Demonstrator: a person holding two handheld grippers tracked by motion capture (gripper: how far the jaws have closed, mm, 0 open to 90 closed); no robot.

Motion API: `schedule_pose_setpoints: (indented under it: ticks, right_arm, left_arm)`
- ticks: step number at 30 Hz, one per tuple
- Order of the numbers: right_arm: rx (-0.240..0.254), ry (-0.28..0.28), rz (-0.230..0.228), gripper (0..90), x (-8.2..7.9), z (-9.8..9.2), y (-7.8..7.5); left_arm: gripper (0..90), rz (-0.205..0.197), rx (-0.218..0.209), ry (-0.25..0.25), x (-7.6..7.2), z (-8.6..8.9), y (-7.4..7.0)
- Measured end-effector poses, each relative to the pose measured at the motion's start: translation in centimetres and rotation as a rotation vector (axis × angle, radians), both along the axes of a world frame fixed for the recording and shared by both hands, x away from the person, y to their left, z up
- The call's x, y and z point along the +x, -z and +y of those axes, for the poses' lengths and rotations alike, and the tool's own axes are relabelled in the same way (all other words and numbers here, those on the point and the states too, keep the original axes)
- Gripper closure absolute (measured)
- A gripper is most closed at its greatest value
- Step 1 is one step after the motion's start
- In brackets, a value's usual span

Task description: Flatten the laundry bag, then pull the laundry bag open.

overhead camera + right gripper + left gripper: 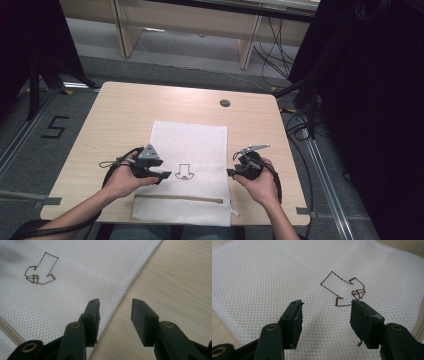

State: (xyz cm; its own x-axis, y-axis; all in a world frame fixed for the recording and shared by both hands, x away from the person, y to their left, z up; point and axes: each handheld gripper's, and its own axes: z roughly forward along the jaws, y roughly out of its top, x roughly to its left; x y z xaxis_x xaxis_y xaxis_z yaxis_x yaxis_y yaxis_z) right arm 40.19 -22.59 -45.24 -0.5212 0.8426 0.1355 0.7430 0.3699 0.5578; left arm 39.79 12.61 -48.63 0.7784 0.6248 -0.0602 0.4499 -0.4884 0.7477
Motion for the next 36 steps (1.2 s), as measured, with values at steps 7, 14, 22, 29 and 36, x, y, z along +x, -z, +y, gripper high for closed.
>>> schedule_pose_setpoints:
  ticks: [7, 14, 22, 29, 36]
  right_arm:
    - [-0.023, 0.054, 0.031, 54.2, -0.5, -0.7, 0.0]
    - [-0.02, 0.044, 0.007, 53.3, -0.6, -0.9, 0.0]
    - [-0.053, 0.018, 0.02, 61.0, -0.8, -0.6, 0.3]
    - [-0.095, -0.041, 0.018, 88.7, -1.5, -0.4, -0.3]
    - [-0.086, -0.068, 0.112, 90.0, -2.9, 0.1, 0.1]
  left_arm:
    - [42.5, -0.028, 0.009, 0.021, 0.0, 0.0, 0.5]
    - [41.9, -0.042, 0.0, 0.013, -0.1, 0.0, 0.4]
    - [43.1, -0.036, -0.012, 0.013, 0.1, 0.0, 0.4]
    - [43.7, -0.051, -0.009, 0.031, -0.2, 0.1, 0.4]
    - [43.8, -0.048, -0.019, 0.044, -0.6, -0.2, 0.4]
